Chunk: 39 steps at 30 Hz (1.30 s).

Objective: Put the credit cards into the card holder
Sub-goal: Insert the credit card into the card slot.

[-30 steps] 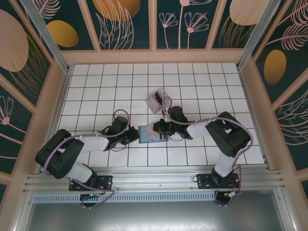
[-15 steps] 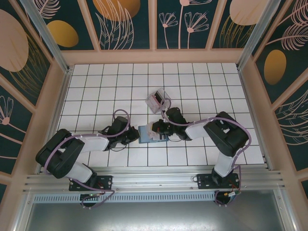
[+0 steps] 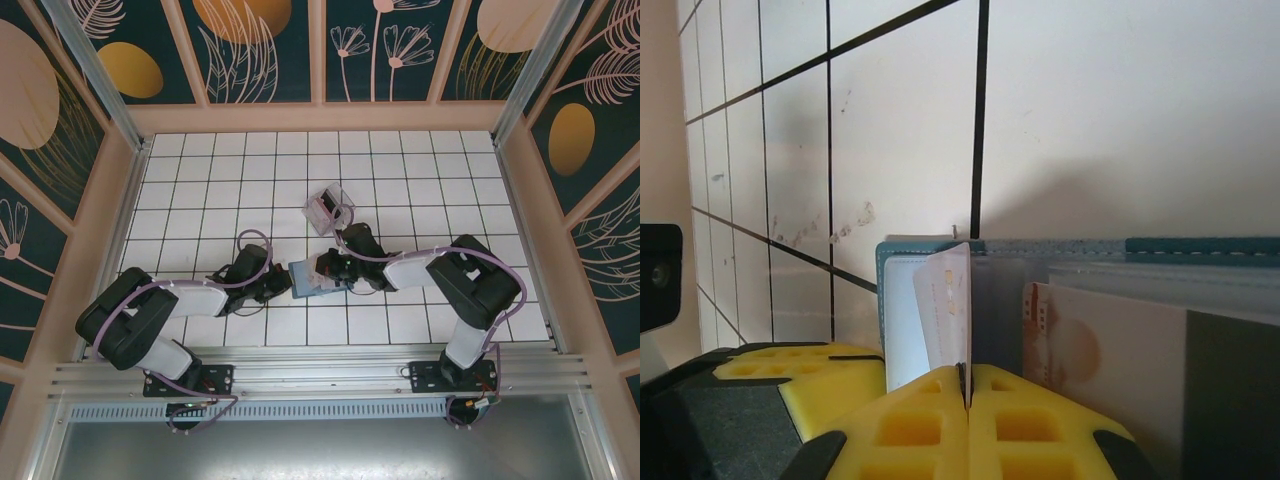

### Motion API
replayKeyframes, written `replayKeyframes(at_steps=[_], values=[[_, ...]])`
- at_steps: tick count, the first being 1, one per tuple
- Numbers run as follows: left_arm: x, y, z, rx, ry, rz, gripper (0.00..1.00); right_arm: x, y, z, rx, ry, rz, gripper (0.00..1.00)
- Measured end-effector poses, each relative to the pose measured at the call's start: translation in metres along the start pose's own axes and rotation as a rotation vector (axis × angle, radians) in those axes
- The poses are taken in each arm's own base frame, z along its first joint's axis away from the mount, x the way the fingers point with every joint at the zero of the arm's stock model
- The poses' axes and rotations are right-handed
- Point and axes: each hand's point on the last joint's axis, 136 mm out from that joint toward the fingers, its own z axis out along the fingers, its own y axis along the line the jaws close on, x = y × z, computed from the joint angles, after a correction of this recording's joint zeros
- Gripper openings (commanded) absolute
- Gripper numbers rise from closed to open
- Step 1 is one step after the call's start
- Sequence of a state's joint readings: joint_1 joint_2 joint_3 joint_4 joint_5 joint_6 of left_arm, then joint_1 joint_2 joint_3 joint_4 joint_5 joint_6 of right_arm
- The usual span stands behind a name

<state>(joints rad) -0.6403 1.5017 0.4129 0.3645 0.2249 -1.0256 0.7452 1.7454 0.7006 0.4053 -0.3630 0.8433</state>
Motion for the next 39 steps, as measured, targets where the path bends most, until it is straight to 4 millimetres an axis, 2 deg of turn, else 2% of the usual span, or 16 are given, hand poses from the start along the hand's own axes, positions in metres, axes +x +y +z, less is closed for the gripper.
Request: replayKeyframes(at_steps=[11,23,28,33,39], values=[[0.000,-0.001,0.001,0.006,-0.003,-0.003,0.01,0.007,0.000,-0.009,0.032,0.030,-0.033,0.02],[0.000,-0.001,0.001,0.015,-0.009,-0.018,0.00,0.006,0.004,-0.001,0.028,0.032,-0.041,0.03],[0.000,-0.001,0.001,0.017,-0.015,-0.024,0.00,0.005,0.004,0.000,0.028,0.033,-0.041,0.13],[0.001,-0.002,0.001,0.017,-0.019,-0.023,0.00,0.010,0.000,-0.001,0.062,0.055,-0.061,0.34],[0.004,-0.004,0.002,0.023,-0.011,-0.017,0.00,0.008,-0.005,-0.015,0.162,0.063,-0.121,0.40]])
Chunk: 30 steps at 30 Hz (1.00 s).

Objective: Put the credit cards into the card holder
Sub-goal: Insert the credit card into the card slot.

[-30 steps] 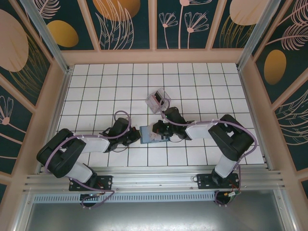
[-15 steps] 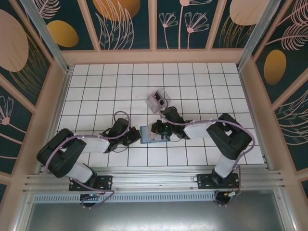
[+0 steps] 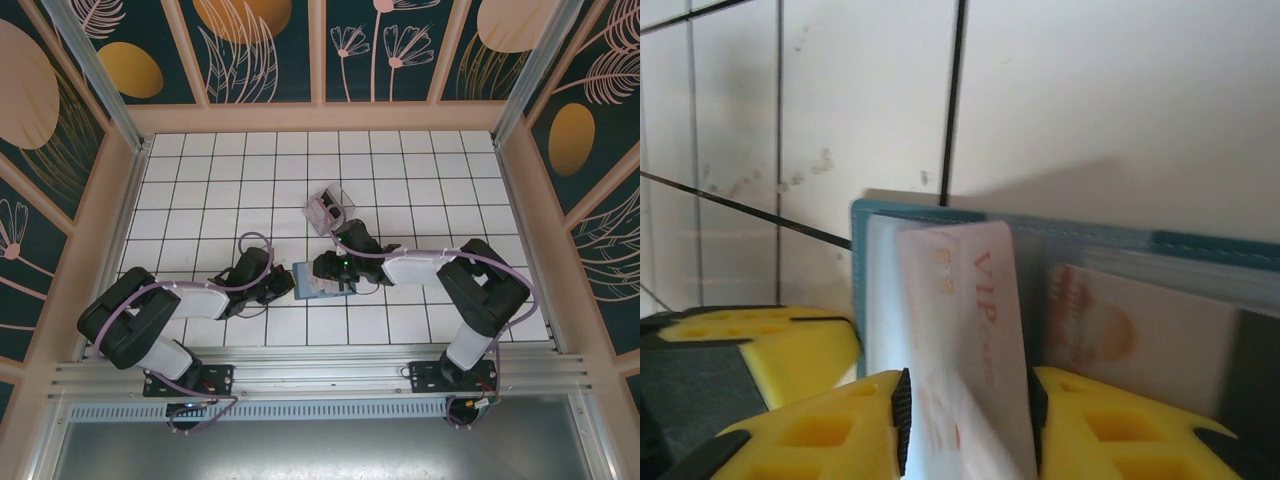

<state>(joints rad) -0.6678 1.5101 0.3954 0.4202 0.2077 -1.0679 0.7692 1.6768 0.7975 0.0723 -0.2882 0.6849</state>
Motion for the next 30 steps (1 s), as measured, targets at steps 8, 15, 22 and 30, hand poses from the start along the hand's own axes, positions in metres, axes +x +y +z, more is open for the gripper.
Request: replayKeyframes(at_steps=[8,15,22,30], values=[[0.000,0.000,0.000,0.001,0.000,0.000,0.00,-0.016,-0.001,-0.017,0.082,-0.008,-0.069,0.24],[0.000,0.000,0.000,0.001,0.000,0.000,0.00,-0.009,-0.019,-0.006,0.120,0.037,-0.054,0.12],[0.000,0.000,0.000,0.001,0.000,0.000,0.00,-0.001,-0.020,-0.001,0.112,0.073,-0.048,0.12],[0.000,0.000,0.000,0.001,0.000,0.000,0.00,0.011,-0.007,0.008,0.083,0.110,-0.070,0.11]])
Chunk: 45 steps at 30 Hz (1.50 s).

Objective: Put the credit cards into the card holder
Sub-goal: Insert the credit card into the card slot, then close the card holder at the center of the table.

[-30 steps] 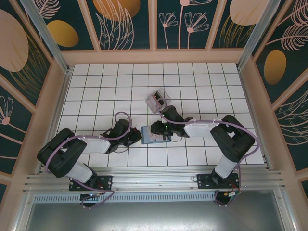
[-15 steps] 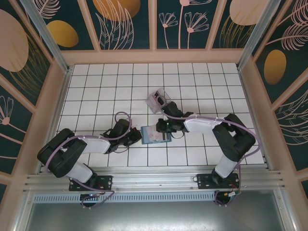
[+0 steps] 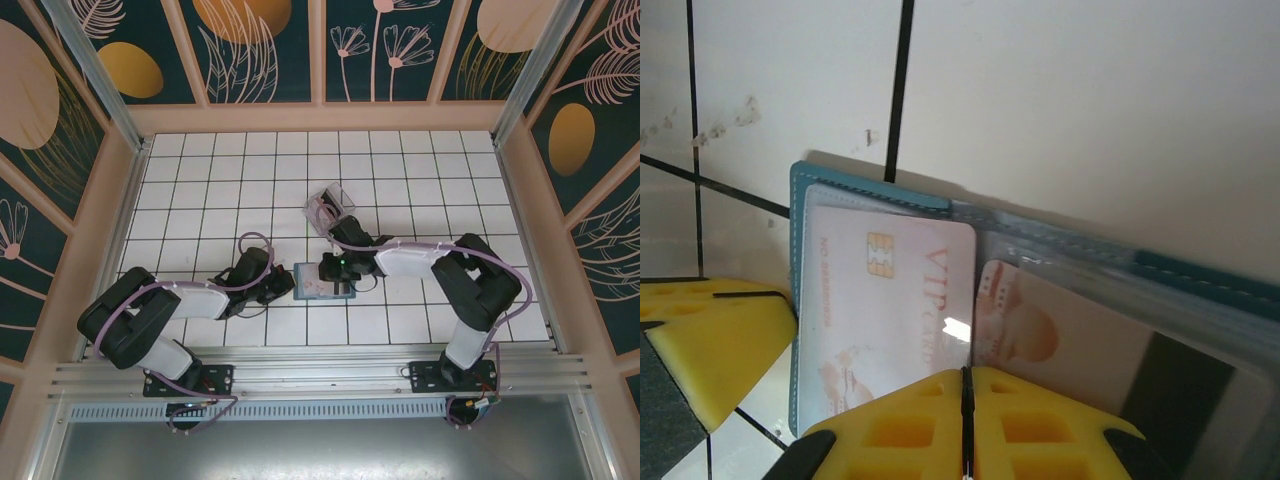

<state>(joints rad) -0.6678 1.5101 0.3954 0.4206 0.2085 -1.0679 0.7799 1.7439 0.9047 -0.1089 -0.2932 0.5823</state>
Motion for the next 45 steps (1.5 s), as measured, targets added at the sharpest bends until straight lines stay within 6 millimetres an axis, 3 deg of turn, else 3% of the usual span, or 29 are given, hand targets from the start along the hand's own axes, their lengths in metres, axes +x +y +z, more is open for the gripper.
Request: replayKeyframes(at_steps=[9,15,20,24,28,31,39,45], values=[[0.000,0.000,0.000,0.000,-0.001,-0.001,0.00,0.011,0.021,0.009,-0.056,0.037,-0.021,0.11],[0.000,0.000,0.000,0.000,-0.001,-0.003,0.00,0.008,0.020,0.003,-0.060,0.029,-0.012,0.13],[0.001,0.000,-0.001,-0.004,0.000,-0.001,0.00,-0.015,0.007,-0.046,-0.075,-0.084,0.016,0.18],[0.001,0.000,0.000,-0.014,0.004,0.003,0.00,-0.024,-0.030,-0.079,-0.054,-0.176,0.089,0.26],[0.000,-0.001,0.000,-0.025,0.011,0.011,0.00,0.005,-0.069,-0.067,0.024,-0.102,0.145,0.29],[0.001,-0.001,0.000,-0.031,0.015,0.015,0.00,0.023,-0.083,-0.058,0.063,-0.045,0.153,0.32],[0.001,-0.001,0.000,-0.036,0.019,0.017,0.00,0.022,-0.087,-0.053,0.084,-0.031,0.124,0.35],[0.001,-0.001,0.000,-0.036,0.019,0.017,0.00,0.014,-0.077,-0.046,0.085,-0.024,0.099,0.35]])
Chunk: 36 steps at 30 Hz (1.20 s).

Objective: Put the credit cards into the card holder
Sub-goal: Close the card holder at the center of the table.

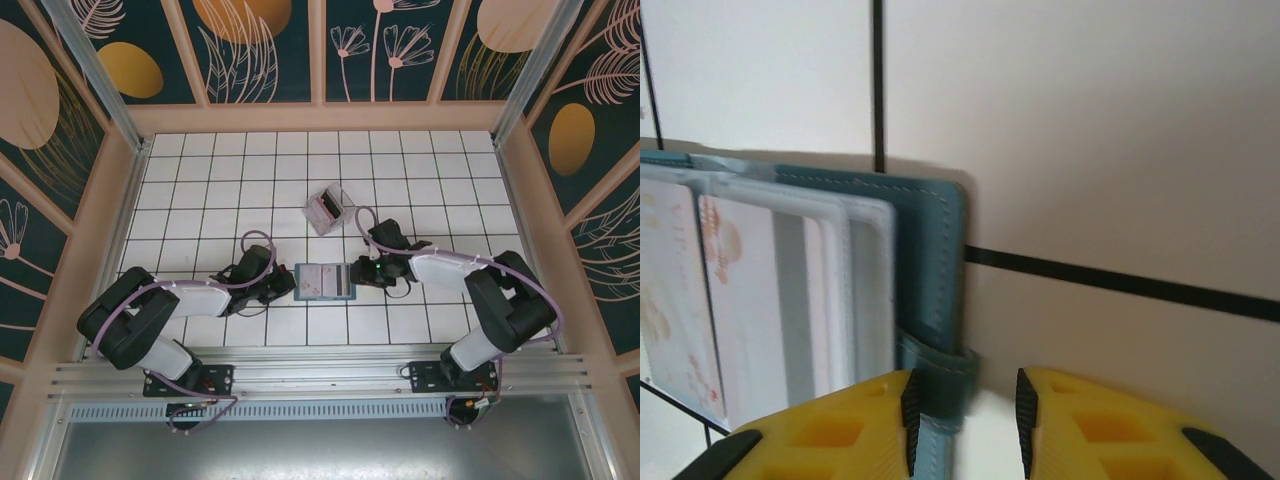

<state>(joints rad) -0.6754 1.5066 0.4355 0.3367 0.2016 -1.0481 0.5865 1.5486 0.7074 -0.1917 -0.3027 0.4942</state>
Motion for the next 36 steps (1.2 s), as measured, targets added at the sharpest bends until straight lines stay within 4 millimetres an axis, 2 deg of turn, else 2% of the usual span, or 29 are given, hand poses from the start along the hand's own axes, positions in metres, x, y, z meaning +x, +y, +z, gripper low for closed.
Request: replayKeyframes(at_steps=[6,13,20,26,32,36], values=[[0.000,0.000,0.000,0.000,0.000,0.000,0.00,-0.003,0.005,0.006,0.021,0.003,-0.022,0.34],[0.000,0.000,0.000,0.000,0.001,-0.001,0.00,-0.004,0.003,0.006,0.038,0.000,-0.036,0.19],[0.000,0.000,0.000,-0.001,0.000,0.000,0.00,-0.008,0.004,0.004,0.024,-0.008,-0.031,0.12],[0.000,0.001,0.001,-0.002,0.001,0.000,0.00,-0.009,0.009,-0.004,-0.117,-0.022,-0.002,0.10],[-0.001,-0.001,0.003,-0.005,0.005,0.014,0.00,-0.026,0.037,-0.030,-0.329,-0.085,-0.024,0.07],[-0.002,-0.003,0.005,-0.004,0.008,0.022,0.00,-0.024,0.039,-0.038,-0.442,-0.092,0.001,0.06]])
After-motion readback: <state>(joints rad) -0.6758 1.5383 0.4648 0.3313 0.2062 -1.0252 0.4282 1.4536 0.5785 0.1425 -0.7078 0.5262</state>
